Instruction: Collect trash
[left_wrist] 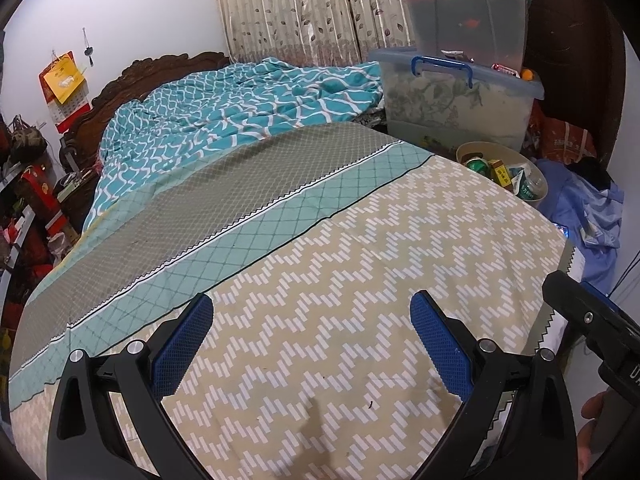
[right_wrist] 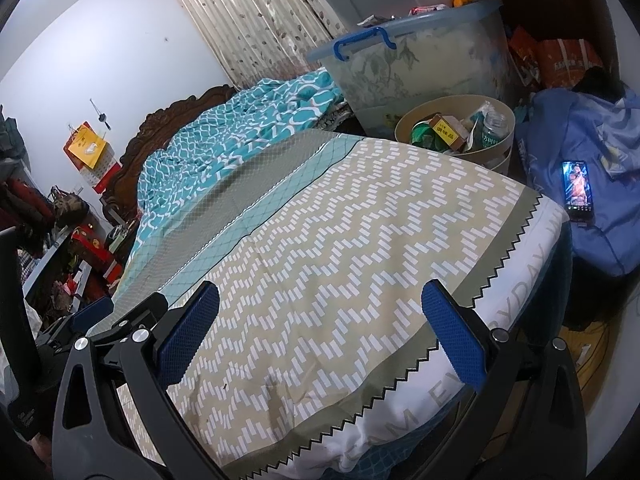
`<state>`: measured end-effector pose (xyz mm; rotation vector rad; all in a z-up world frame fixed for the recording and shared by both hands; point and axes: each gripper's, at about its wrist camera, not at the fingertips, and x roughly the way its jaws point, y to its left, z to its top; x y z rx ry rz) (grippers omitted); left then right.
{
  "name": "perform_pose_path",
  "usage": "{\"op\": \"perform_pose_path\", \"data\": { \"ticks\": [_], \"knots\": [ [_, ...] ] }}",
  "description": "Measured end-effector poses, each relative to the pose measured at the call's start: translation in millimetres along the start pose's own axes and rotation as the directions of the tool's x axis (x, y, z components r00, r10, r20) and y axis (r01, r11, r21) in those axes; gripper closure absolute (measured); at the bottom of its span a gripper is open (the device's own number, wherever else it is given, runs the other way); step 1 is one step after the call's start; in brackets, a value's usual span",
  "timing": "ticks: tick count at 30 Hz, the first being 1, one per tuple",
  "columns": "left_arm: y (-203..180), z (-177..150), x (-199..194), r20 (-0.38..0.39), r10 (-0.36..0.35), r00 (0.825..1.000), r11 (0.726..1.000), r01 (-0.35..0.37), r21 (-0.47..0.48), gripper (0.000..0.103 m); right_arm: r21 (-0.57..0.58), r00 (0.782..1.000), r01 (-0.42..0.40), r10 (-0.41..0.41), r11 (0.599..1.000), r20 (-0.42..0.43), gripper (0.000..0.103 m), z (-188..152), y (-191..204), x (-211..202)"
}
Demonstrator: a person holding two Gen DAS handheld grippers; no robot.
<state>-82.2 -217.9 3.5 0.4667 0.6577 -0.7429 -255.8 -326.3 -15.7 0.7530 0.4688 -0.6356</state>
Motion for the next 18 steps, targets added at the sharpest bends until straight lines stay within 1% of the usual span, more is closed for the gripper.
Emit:
{"op": "perform_pose_path", "data": {
  "ticks": [7,18],
  "knots": [
    [0.3,-1.4,1.1,-0.006,0.005,1.0,1.0,-0.005,0.0,0.008,0.006,1.0,0.003,-0.003,1.0,-0.003,0.003,0.2,-1.9,1.6],
    [2.4,-2.6,7.4,-0.032,-0.006,0.999,1.0,0.005,-0.011,0.008,0.014,1.0,0.012,-0.012,1.0,-0.011,0.003,-2.7,-3.9,3.1]
  ]
}}
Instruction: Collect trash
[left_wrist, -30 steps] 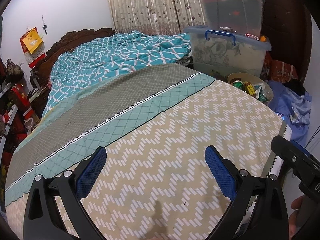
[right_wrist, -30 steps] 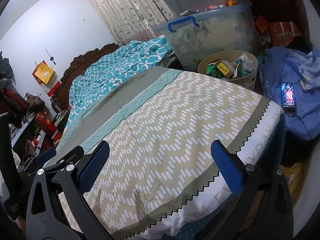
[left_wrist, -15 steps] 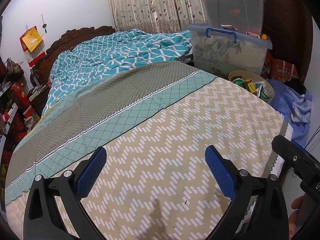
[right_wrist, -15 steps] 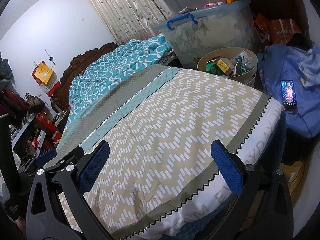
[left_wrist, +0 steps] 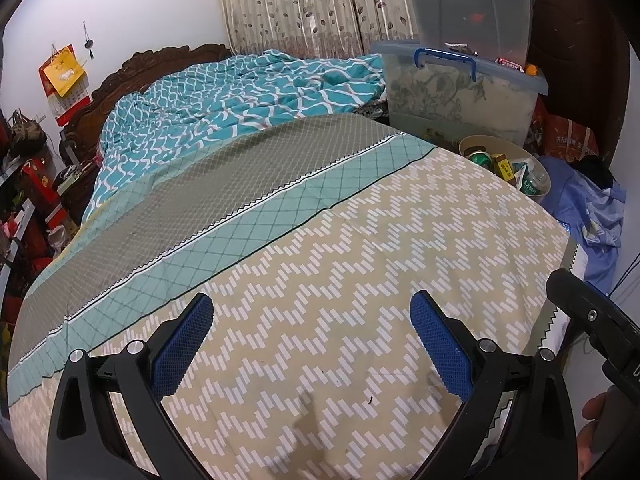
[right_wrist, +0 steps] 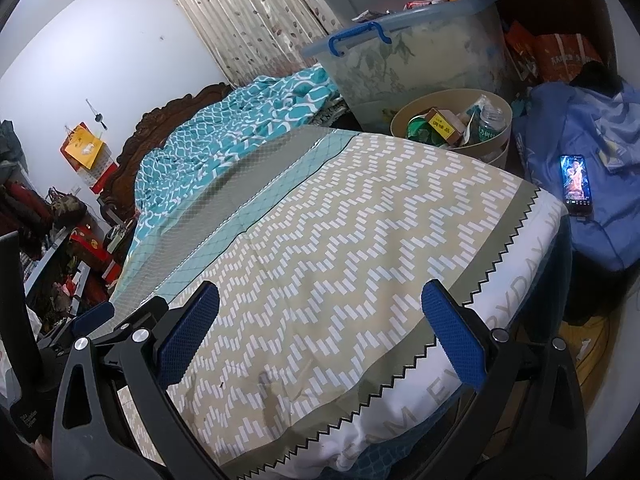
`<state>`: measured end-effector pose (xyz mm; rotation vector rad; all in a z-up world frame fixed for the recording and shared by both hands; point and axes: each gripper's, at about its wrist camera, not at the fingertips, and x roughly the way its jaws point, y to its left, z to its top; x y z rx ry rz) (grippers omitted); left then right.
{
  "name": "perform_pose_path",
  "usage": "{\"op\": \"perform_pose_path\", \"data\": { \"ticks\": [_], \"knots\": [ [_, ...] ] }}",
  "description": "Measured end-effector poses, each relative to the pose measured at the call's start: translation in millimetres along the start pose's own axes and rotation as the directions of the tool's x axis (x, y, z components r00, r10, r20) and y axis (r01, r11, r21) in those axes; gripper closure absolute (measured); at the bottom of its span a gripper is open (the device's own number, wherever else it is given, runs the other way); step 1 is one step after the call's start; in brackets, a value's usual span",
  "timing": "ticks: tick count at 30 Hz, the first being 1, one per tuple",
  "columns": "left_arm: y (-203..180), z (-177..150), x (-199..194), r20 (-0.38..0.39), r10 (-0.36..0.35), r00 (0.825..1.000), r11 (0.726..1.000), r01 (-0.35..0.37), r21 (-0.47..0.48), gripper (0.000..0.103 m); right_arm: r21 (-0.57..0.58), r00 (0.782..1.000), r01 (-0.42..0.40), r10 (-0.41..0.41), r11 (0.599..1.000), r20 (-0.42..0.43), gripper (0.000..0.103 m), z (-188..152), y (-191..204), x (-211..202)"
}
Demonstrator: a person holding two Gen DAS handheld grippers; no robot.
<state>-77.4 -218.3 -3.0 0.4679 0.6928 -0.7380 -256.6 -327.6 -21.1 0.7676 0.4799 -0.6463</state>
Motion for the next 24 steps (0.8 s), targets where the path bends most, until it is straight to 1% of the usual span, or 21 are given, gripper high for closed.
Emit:
{"op": "perform_pose_path", "data": {
  "ticks": [7,11,24],
  "knots": [
    [1.2,-1.0,6.5,-0.036,0.013,0.999,1.0,-0.014,-0.01,0.008,0.003,1.0,0.01,-0.01,1.0,0.002,0.003,-0.3,-1.5,-0.2],
    [1.9,-1.9,10.1,-0.059,0.01,0.998,1.0,-0.011,-0.015,0.008,0.004,1.0,0.012,-0.012,1.0,-0.004,0.003,0.1,-2.2,0.8],
    [0.1,-3.9,14.0,-0.079,0.012,0.997,1.0,-0.013,-0.014,0.008,0.003,1.0,0.016,-0.016,1.0,-0.015,0.003,-2.1,-1.0,2.4]
  ]
}}
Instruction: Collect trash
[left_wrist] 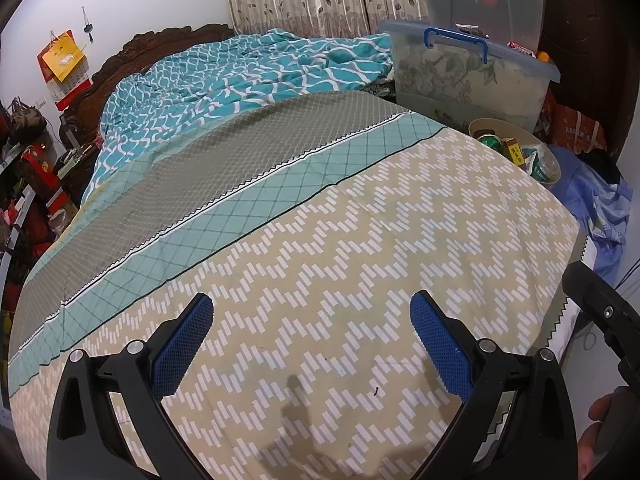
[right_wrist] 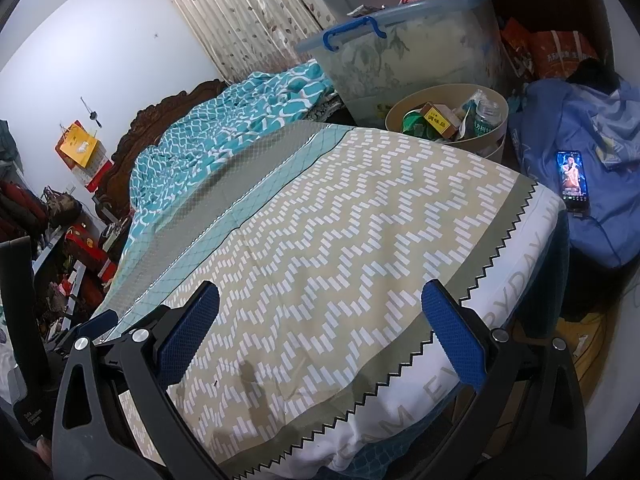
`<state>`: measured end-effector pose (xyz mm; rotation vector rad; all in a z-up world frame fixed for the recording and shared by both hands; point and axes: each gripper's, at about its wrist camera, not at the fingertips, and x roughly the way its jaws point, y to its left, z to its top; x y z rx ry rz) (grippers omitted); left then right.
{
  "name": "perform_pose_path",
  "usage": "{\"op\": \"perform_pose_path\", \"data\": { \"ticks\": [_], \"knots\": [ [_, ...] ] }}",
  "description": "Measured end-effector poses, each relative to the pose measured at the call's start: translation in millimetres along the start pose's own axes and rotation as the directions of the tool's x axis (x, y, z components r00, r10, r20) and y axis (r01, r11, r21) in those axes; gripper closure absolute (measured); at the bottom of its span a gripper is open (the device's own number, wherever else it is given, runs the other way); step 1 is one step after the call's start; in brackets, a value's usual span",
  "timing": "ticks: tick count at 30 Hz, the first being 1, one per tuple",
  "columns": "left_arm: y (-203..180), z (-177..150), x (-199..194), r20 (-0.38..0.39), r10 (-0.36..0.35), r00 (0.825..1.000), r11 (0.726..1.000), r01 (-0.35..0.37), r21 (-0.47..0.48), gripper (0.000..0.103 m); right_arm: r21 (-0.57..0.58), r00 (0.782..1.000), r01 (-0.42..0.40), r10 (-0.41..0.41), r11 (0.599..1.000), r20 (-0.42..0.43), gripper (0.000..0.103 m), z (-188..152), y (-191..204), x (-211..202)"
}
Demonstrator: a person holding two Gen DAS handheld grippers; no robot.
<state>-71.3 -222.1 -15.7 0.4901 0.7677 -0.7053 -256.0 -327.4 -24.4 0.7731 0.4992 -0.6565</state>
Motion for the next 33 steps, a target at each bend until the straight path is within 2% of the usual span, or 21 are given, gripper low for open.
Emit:
{"op": "perform_pose_path", "data": {
  "ticks": [18,23,27,33],
  "knots": [
    [-4.0,-1.4,0.7,0.007,-0.018,1.0,1.0,0.018,0.016,0.008,0.001,1.0,0.002,-0.002,1.0,0.0,0.003,0.1,0.0,0.0],
    [-1.7,-2.1,-3.0,0.016,-0.048,0.999,0.999,0.048,0.014,0.008,0.001,1.0,0.003,-0.003,1.0,-0.001,0.003,0.6,-0.4,0.6],
    [-3.1,-2.7,-10.4,0.041,-0.086,0.995,0.996,0.086,0.02,0.008,0.004,0.999,0.036,-0.036,0.999,0.021,0.003,-1.1,-2.9,-1.0],
    [-5.9,-1.4,-17.4,0.064,-0.107,0.992,0.994,0.105,0.032,0.008,0.043,0.995,0.088,-0.09,0.995,0.048,0.003,0.0,-14.9,-5.8]
  ]
}}
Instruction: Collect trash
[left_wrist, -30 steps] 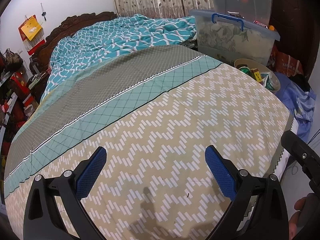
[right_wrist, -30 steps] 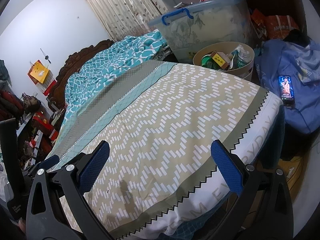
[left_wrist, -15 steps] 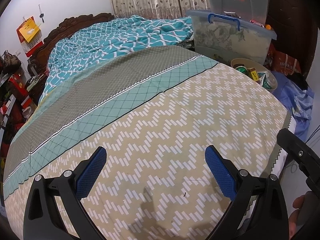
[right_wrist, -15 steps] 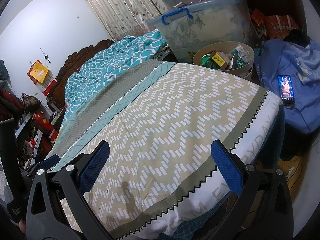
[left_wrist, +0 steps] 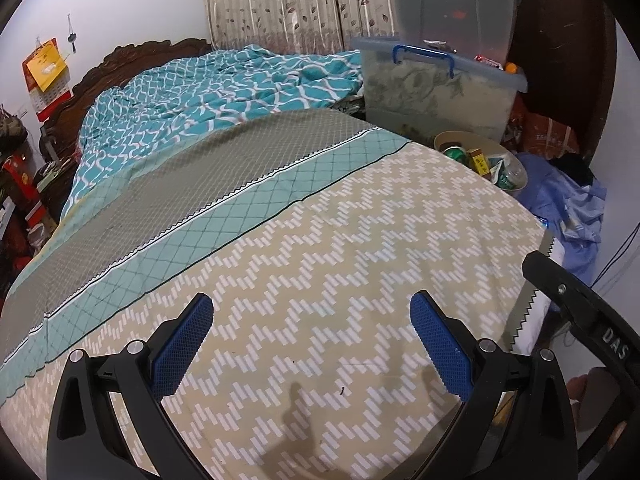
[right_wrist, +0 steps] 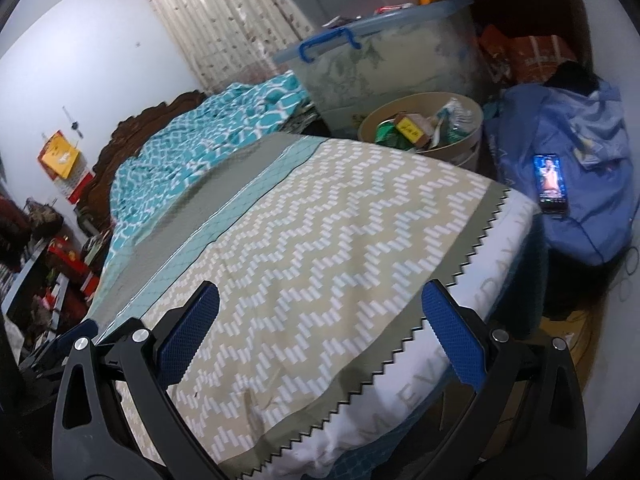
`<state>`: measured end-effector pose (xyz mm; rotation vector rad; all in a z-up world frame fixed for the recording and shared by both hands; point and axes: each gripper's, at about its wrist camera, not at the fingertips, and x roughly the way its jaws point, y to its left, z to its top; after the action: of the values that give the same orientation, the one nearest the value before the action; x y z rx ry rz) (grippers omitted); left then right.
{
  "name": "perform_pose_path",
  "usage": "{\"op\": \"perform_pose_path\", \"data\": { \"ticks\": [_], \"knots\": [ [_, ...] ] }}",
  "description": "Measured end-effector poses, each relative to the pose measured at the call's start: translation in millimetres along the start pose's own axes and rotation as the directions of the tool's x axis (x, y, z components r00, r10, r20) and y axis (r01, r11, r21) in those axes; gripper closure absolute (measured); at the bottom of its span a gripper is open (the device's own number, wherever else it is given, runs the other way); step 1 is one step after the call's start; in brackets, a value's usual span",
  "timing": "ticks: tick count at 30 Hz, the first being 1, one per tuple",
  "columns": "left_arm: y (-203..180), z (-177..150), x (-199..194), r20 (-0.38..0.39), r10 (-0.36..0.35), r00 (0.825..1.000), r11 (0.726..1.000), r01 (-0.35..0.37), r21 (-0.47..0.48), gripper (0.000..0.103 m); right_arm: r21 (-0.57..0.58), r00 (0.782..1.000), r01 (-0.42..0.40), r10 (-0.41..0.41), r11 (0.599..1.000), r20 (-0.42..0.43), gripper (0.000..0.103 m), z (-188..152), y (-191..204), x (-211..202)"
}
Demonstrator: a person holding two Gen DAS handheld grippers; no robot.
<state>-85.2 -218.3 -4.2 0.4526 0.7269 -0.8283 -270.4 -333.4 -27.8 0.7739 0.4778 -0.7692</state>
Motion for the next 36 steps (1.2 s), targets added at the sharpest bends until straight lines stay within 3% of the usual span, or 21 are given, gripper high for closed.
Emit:
{"op": "perform_pose_path", "data": {
  "ticks": [19,36],
  "knots": [
    [-17.1,0.7,-10.5,0.012,-0.021,1.0,0.999,0.02,0.025,0.008,0.03,0.999,0.046,-0.047,0.998,0.017,0.003,9.6,-17.2,-6.4],
    [-25.7,-0.9,-6.8,-0.002,0.005,1.0,0.999,-0.005,0.045,0.008,0.021,0.995,0.095,-0.096,0.995,0.027,0.003,8.9,-19.0,-6.5]
  ]
}}
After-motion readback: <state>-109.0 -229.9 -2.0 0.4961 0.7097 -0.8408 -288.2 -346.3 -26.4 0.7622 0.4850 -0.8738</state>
